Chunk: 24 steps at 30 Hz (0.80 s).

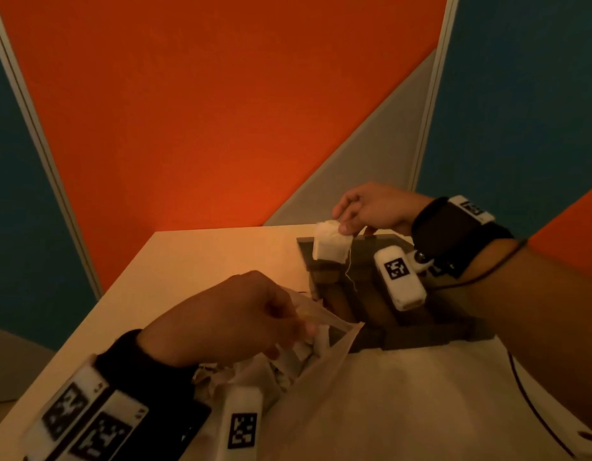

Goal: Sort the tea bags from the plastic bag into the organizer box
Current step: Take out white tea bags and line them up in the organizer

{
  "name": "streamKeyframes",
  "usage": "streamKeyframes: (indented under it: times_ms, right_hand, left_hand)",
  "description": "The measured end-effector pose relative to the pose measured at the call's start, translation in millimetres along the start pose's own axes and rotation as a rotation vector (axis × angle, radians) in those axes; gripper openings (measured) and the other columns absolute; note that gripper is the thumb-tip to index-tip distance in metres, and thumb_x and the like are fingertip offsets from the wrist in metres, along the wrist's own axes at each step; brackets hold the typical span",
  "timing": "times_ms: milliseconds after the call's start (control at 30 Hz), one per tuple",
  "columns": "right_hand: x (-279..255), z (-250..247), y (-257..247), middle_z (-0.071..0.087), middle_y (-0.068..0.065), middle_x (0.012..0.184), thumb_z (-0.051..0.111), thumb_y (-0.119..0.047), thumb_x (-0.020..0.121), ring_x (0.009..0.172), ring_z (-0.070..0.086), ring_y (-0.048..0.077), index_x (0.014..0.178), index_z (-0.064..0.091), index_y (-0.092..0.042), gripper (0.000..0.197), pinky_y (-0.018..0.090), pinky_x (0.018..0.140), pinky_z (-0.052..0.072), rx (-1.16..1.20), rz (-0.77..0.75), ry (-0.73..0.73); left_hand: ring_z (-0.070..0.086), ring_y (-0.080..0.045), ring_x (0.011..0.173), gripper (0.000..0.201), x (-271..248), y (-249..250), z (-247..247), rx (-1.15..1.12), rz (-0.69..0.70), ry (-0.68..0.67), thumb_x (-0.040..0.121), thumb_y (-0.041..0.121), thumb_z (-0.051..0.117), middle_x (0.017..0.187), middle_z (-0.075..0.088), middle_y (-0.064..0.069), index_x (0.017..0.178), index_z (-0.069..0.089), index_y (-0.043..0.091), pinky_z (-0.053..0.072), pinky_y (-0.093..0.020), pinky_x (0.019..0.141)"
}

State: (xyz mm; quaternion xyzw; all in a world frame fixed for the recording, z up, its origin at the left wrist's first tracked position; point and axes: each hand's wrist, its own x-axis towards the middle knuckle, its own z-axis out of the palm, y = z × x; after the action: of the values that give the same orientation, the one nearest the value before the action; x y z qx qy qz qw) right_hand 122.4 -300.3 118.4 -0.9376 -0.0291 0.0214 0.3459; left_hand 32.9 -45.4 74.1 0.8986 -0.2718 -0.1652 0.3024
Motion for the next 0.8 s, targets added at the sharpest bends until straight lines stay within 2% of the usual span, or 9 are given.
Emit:
streamKeyframes:
  times_ms: [67, 133, 200, 333, 433, 533, 633, 733, 800]
  right_hand:
    - [13.1, 4.4, 10.6, 0.073, 0.006, 0.101, 0.070, -0.005, 0.085, 0.092, 0.067, 0.022, 0.104, 0.065, -0.016, 0.022, 0.038, 0.078, 0.053, 0.043, 0.022, 0.003]
    - [23.2, 7.5, 19.7, 0.072, 0.006, 0.102, 0.069, -0.004, 0.085, 0.088, 0.066, 0.019, 0.106, 0.065, -0.015, 0.023, 0.030, 0.069, 0.051, 0.073, 0.045, 0.013]
    - [33.5, 11.3, 28.5, 0.071, 0.006, 0.104, 0.069, -0.004, 0.085, 0.089, 0.065, 0.018, 0.107, 0.066, -0.015, 0.024, 0.028, 0.067, 0.050, 0.073, 0.076, 0.013]
    - [54.9, 25.0, 44.5, 0.070, 0.004, 0.101, 0.071, -0.004, 0.082, 0.089, 0.065, 0.017, 0.101, 0.068, -0.017, 0.024, 0.023, 0.056, 0.050, -0.069, 0.159, -0.052]
    - [71.1, 36.6, 52.3, 0.069, 0.004, 0.103, 0.075, -0.005, 0.079, 0.091, 0.062, 0.017, 0.100, 0.071, -0.017, 0.025, 0.025, 0.069, 0.049, -0.246, 0.195, -0.119]
    - [82.0, 44.6, 53.5, 0.070, 0.001, 0.100, 0.077, -0.009, 0.077, 0.089, 0.060, 0.015, 0.099, 0.074, -0.017, 0.024, 0.027, 0.069, 0.046, -0.333, 0.238, -0.156]
    - [92.6, 49.8, 56.0, 0.071, -0.002, 0.091, 0.081, -0.014, 0.074, 0.090, 0.064, 0.016, 0.094, 0.075, -0.019, 0.021, 0.031, 0.074, 0.052, -0.395, 0.246, -0.187]
    - [104.8, 56.3, 66.1, 0.073, 0.003, 0.092, 0.085, -0.018, 0.066, 0.087, 0.069, 0.023, 0.090, 0.074, -0.019, 0.027, 0.043, 0.084, 0.058, -0.459, 0.235, -0.154]
    - [106.9, 60.2, 66.8, 0.073, 0.009, 0.097, 0.084, -0.016, 0.066, 0.083, 0.071, 0.024, 0.095, 0.071, -0.014, 0.032, 0.041, 0.077, 0.061, -0.522, 0.200, -0.112]
  left_hand:
    - [0.070, 0.000, 0.073, 0.029, 0.6, -1.5, -1.9, 0.008, -0.012, 0.002, 0.085, 0.050, 0.063, 0.080, 0.075, 0.011, 0.082, 0.075, 0.024, 0.058, -0.028, 0.070]
    - [0.071, -0.002, 0.074, 0.027, 2.4, -4.0, -2.4, 0.041, -0.026, 0.001, 0.085, 0.048, 0.064, 0.079, 0.075, 0.010, 0.081, 0.075, 0.025, 0.058, -0.029, 0.071]
    - [0.071, -0.006, 0.077, 0.024, 4.7, -5.5, -1.5, 0.071, -0.041, -0.031, 0.086, 0.046, 0.064, 0.079, 0.075, 0.009, 0.082, 0.076, 0.025, 0.056, -0.029, 0.071]
    - [0.069, -0.005, 0.080, 0.024, 6.4, -4.1, 0.8, 0.125, -0.065, -0.090, 0.088, 0.042, 0.063, 0.080, 0.074, 0.010, 0.085, 0.076, 0.023, 0.054, -0.028, 0.074]
    - [0.070, -0.003, 0.081, 0.024, 6.9, -4.5, 0.8, 0.128, -0.087, -0.085, 0.089, 0.042, 0.062, 0.083, 0.075, 0.010, 0.086, 0.076, 0.023, 0.055, -0.028, 0.078]
    - [0.071, -0.005, 0.081, 0.024, 8.5, -6.8, -0.7, 0.132, -0.107, -0.076, 0.089, 0.041, 0.062, 0.082, 0.075, 0.010, 0.084, 0.076, 0.023, 0.057, -0.029, 0.076]
    - [0.070, -0.004, 0.078, 0.021, 9.4, -10.9, -0.8, 0.167, -0.099, -0.065, 0.089, 0.037, 0.060, 0.083, 0.074, 0.010, 0.085, 0.076, 0.024, 0.060, -0.031, 0.076]
    - [0.068, 0.001, 0.077, 0.019, 10.5, -13.5, 1.9, 0.209, -0.066, -0.039, 0.091, 0.031, 0.057, 0.091, 0.073, 0.012, 0.093, 0.075, 0.026, 0.057, -0.024, 0.071]
    - [0.066, 0.002, 0.083, 0.021, 11.9, -14.3, 3.4, 0.221, -0.070, -0.014, 0.094, 0.028, 0.054, 0.103, 0.069, 0.015, 0.102, 0.073, 0.028, 0.053, -0.016, 0.067]
